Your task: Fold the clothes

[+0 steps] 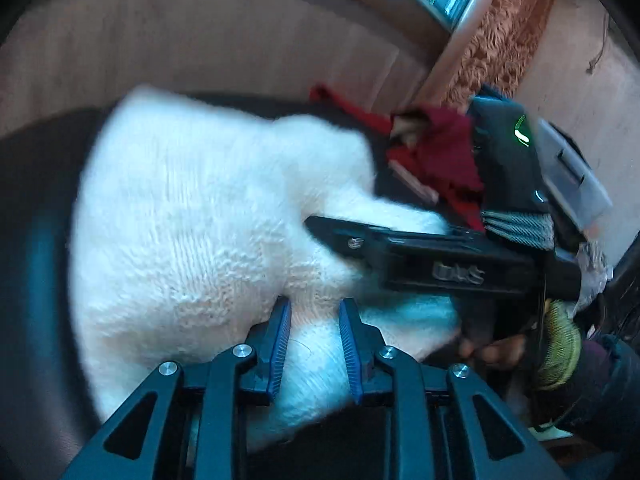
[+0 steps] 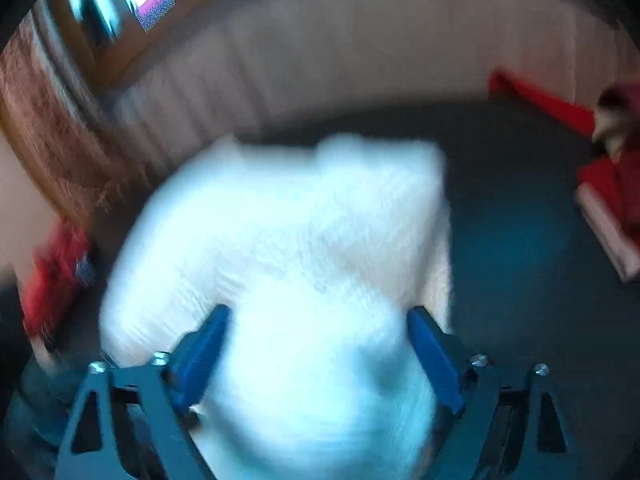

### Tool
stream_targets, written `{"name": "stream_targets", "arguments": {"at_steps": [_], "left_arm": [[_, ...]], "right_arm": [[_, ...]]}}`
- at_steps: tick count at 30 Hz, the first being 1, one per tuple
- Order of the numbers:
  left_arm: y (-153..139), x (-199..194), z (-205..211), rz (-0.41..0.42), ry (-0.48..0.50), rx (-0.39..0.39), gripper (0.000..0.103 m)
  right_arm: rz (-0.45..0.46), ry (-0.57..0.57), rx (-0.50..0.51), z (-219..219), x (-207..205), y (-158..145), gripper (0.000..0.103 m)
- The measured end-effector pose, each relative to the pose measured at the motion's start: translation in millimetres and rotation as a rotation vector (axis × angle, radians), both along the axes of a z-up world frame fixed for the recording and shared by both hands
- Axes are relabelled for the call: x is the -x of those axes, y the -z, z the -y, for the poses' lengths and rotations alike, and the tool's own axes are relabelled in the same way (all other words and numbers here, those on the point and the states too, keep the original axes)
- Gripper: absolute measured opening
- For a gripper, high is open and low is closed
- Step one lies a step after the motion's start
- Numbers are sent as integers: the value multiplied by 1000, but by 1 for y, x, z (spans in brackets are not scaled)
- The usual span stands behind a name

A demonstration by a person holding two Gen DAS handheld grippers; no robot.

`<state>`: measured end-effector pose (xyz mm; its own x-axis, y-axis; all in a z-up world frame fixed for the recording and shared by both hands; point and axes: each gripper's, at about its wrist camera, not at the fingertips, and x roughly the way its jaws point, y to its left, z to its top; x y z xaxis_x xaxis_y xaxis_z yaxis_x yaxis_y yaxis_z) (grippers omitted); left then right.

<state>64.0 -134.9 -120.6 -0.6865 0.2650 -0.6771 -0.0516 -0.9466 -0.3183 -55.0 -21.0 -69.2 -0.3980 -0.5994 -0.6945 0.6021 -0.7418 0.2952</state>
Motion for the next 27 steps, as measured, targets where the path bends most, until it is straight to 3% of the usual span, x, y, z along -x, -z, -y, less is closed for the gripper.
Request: {"name": "stream_targets", "arguments": {"at_steps": [2, 7, 11, 17, 24, 27], "left_arm": [[-1, -1, -4, -8, -4, 11, 24], [-3, -8, 9, -11, -1, -56, 24], [-18, -17, 11, -55, -5, -90, 25], [-50, -30, 51, -176, -104, -89, 26], [-76, -2, 108, -206, -264, -51, 27], [-83, 12, 117, -213, -277, -8, 27]], "right_arm": [[18, -6, 20, -4, 4, 3, 102], [78, -18, 60, -7, 15, 3, 103], [91, 21, 70, -15, 21, -15, 103], [-18, -45, 84, 27, 17, -55, 103], [-149, -128, 100, 79, 12, -103, 103], [-73, -101, 96, 106, 42, -91, 103]]}}
